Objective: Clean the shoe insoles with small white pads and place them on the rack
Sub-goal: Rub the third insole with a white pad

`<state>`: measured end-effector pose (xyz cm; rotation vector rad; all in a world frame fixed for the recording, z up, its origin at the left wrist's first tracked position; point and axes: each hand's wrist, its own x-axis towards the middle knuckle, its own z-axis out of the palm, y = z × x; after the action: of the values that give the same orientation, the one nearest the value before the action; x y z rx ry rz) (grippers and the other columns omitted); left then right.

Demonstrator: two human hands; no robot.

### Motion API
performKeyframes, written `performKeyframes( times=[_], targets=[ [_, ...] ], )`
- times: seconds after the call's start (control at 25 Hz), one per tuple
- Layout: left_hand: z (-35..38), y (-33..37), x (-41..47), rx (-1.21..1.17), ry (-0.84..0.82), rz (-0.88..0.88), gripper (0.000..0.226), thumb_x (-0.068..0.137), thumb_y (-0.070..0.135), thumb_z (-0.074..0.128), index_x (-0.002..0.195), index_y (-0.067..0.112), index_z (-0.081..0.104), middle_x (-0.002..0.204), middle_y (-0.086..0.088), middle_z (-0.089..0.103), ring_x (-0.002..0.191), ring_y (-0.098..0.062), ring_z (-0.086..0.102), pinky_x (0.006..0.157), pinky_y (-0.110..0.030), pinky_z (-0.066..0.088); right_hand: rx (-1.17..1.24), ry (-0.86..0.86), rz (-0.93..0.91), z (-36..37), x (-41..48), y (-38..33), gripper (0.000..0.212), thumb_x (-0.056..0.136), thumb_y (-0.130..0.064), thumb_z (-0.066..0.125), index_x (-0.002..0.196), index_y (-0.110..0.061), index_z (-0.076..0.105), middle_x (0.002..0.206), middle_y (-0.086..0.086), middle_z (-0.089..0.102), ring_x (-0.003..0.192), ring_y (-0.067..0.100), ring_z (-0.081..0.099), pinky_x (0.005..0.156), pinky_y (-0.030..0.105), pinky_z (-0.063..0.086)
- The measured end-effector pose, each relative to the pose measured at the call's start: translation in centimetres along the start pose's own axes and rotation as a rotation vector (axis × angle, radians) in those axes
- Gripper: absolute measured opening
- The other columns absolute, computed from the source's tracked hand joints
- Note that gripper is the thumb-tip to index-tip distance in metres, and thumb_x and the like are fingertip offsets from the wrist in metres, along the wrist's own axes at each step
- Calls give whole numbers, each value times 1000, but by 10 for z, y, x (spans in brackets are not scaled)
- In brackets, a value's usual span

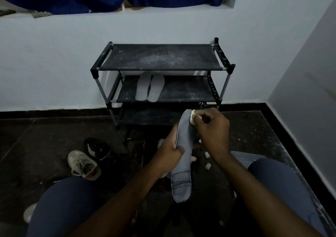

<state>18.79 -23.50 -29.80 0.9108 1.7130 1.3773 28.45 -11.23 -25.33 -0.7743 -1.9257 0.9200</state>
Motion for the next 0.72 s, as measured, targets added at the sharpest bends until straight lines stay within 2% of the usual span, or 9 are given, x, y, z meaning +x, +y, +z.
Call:
performKeyframes(
  times=[0.12, 0.28, 0.36, 0.48, 0.64, 0.72],
  targets=[
    [-4, 0, 1, -57, -15, 7, 87, 87, 2, 55, 153, 52, 27, 149, 7, 51, 127, -29, 60, 95, -61, 54, -89, -100, 20, -4, 0, 5, 7, 90, -9, 73, 91, -15, 77, 91, -6, 70, 82, 3, 66, 73, 26, 59],
    [-5, 12, -2, -271, -16, -38, 86, 93, -15, 45, 156, 40, 26, 150, 3, 47, 123, -25, 64, 88, -60, 58, -147, -190, 20, -6, -5, 8, 9, 89, -7, 73, 86, -15, 76, 89, -4, 71, 80, 1, 66, 73, 23, 59],
    [-1, 9, -1, -247, -26, -49, 87, 92, -11, 47, 155, 45, 27, 150, 2, 49, 119, -26, 67, 89, -61, 57, -117, -146, 15, -7, 0, 6, 8, 90, -8, 72, 88, -15, 76, 90, -5, 70, 81, 2, 66, 72, 23, 58],
    [0, 1, 1, -174, -50, -37, 89, 87, -4, 51, 150, 55, 30, 149, 5, 51, 122, -28, 64, 92, -62, 55, -103, -102, -15, -6, 3, 5, 8, 90, -8, 72, 89, -15, 76, 91, -6, 69, 82, 2, 65, 73, 19, 54],
    [-5, 6, 1, -328, -6, -52, 86, 90, -15, 48, 154, 40, 32, 148, -2, 50, 121, -30, 65, 88, -61, 57, -146, -186, 37, -4, -4, 9, 9, 89, -6, 73, 89, -15, 76, 89, -7, 68, 80, -4, 62, 69, 5, 49],
    [-7, 9, 3, -382, 24, -57, 84, 90, -19, 45, 153, 35, 36, 145, -6, 54, 118, -32, 66, 89, -61, 57, -80, -203, 113, -5, -5, 13, 13, 90, -7, 74, 98, -17, 77, 93, -8, 71, 83, -4, 65, 70, 5, 50]
  ],
)
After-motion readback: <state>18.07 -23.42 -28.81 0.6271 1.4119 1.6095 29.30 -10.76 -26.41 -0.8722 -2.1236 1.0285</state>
